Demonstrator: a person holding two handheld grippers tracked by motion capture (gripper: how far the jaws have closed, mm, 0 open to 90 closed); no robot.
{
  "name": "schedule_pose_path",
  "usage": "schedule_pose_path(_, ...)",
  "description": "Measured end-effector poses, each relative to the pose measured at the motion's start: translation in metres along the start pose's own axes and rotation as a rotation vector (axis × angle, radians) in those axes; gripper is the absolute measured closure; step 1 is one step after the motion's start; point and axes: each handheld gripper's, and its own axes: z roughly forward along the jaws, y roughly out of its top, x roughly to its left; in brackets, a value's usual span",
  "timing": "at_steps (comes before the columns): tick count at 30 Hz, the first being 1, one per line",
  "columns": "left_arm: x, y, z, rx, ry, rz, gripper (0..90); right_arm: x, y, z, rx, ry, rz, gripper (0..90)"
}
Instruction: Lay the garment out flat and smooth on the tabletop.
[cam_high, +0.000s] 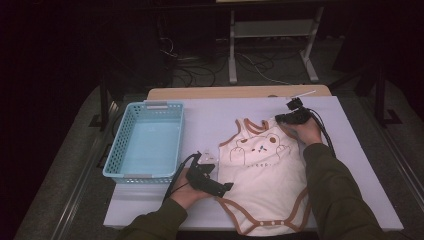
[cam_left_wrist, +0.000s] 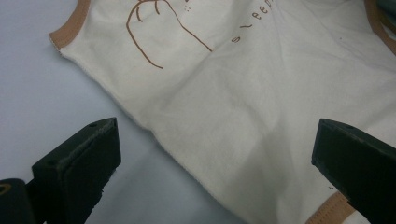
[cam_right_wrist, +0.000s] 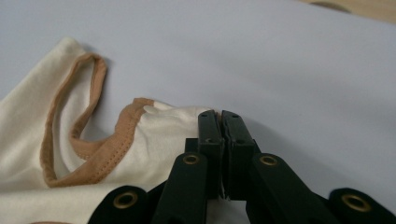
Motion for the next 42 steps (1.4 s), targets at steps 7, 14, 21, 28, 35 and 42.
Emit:
schedule_pose_path(7, 0.000, 0.000, 0.000, 0.001, 0.002, -0.002, 0.6, -0.004, 0.009, -0.008, -0.041, -0.040, 0.001, 86.5)
schedule_pose_path(14, 0.000, 0.000, 0.000, -0.011, 0.005, -0.019, 0.6, -0.007, 0.015, -0.001, -0.060, -0.070, 0.016, 86.4)
schedule_pose_path(21, 0.000, -0.001, -0.001, -0.012, 0.006, -0.024, 0.6, -0.010, 0.011, 0.013, -0.033, -0.091, 0.034, 85.4)
schedule_pose_path(28, 0.000, -0.001, -0.002, -0.013, 0.007, -0.027, 0.6, -0.011, 0.011, 0.011, -0.041, -0.087, 0.057, 64.8)
schedule_pose_path(35, 0.000, -0.001, -0.001, -0.015, 0.008, -0.021, 0.6, -0.009, 0.011, -0.005, -0.034, -0.060, 0.065, 45.2)
schedule_pose_path(42, 0.000, -0.001, -0.002, -0.013, 0.011, -0.018, 0.6, 0.002, 0.004, -0.021, -0.006, -0.055, 0.035, 28.4)
